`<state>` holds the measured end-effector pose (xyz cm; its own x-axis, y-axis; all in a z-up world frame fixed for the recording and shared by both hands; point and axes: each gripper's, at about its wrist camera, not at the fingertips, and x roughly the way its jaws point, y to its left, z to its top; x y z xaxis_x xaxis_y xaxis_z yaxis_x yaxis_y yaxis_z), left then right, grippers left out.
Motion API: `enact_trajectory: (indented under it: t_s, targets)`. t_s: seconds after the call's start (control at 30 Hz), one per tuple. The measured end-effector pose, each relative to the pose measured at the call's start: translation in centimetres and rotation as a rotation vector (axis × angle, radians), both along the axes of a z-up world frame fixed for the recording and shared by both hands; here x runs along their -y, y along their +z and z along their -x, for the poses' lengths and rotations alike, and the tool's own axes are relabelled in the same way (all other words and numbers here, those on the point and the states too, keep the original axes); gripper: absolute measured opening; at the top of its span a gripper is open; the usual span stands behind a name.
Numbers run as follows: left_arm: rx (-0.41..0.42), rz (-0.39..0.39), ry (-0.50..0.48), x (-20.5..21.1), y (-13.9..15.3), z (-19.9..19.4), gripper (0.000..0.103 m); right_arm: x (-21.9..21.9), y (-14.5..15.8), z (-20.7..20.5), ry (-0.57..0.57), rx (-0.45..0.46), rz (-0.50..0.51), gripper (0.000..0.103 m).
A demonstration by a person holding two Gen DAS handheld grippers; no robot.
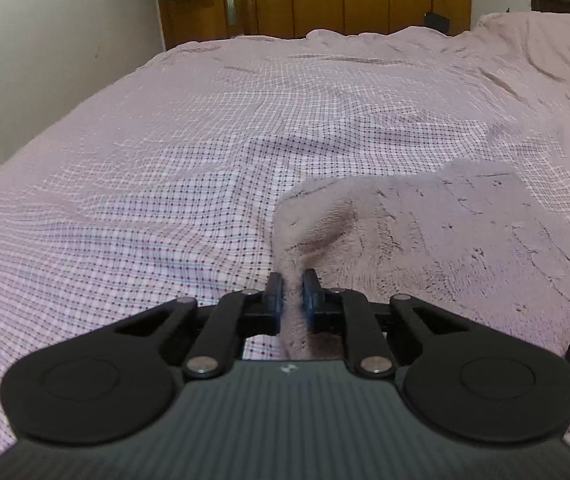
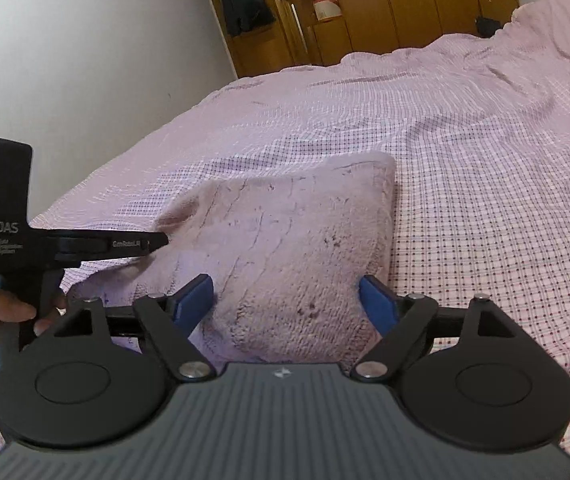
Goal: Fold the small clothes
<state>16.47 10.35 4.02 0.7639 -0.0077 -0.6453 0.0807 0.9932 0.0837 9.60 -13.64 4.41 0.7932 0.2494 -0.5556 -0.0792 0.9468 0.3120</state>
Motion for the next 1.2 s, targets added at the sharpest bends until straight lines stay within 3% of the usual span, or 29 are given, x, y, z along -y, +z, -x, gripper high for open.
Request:
enact_trajectory:
  t_s: [0.07, 0.2, 0.27, 0.47, 0.77, 0.8, 0.83, 0.87, 0.93, 1.0, 1.2]
  targets:
    - [-0.014, 0.017, 0.003, -0.1, 0.4, 0.1, 0.024, 0.5, 0.2, -0.1, 0.006, -0.009, -0.026, 0.086]
    - [-0.046, 0.095, 0.052, -1.6, 1.2, 0.9, 0.069, 2.5, 0.5, -0.4, 0.002, -0.023, -0.1, 0.086]
    - [-0.072, 0.166, 0.066, -2.5, 1.5, 1.2, 0.078, 3.5, 0.4, -0.8, -0.011, -0.037, -0.137, 0.087]
    - [-0.217, 0.402, 0.077, -4.3, 0.1, 0.8, 0.078, 5.9, -0.6, -3.0, -0.031, -0.117, -0.264, 0.094]
    - [-0.304, 0.609, 0.037, -4.3, -2.5, -0.5, 0.078, 5.5, -4.4, -8.0, 0.043, -0.261, -0.394, 0.098]
    - [-0.305, 0.629, 0.022, -4.1, -2.6, -0.7, 0.076, 5.4, -4.4, -8.2, 0.045, -0.261, -0.403, 0.099]
    - [-0.306, 0.635, 0.016, -4.0, -2.7, -0.8, 0.064, 5.3, -4.3, -8.3, 0.045, -0.264, -0.41, 0.098]
    - [-0.307, 0.631, 0.01, -3.8, -2.6, -0.7, 0.057, 5.2, -4.1, -8.4, 0.042, -0.261, -0.41, 0.095]
    - [-0.3, 0.644, 0.007, -3.7, -2.2, -0.6, 0.041, 5.2, -3.5, -8.3, 0.017, -0.255, -0.386, 0.06]
    - [-0.293, 0.664, 0.0, -3.7, -1.2, -0.2, 0.038, 5.4, -2.3, -8.0, 0.016, -0.253, -0.409, 0.051]
    - [-0.303, 0.749, -0.067, -2.5, 2.4, 3.2, 0.036, 6.5, 3.5, -4.8, 0.042, -0.206, -0.408, 0.048]
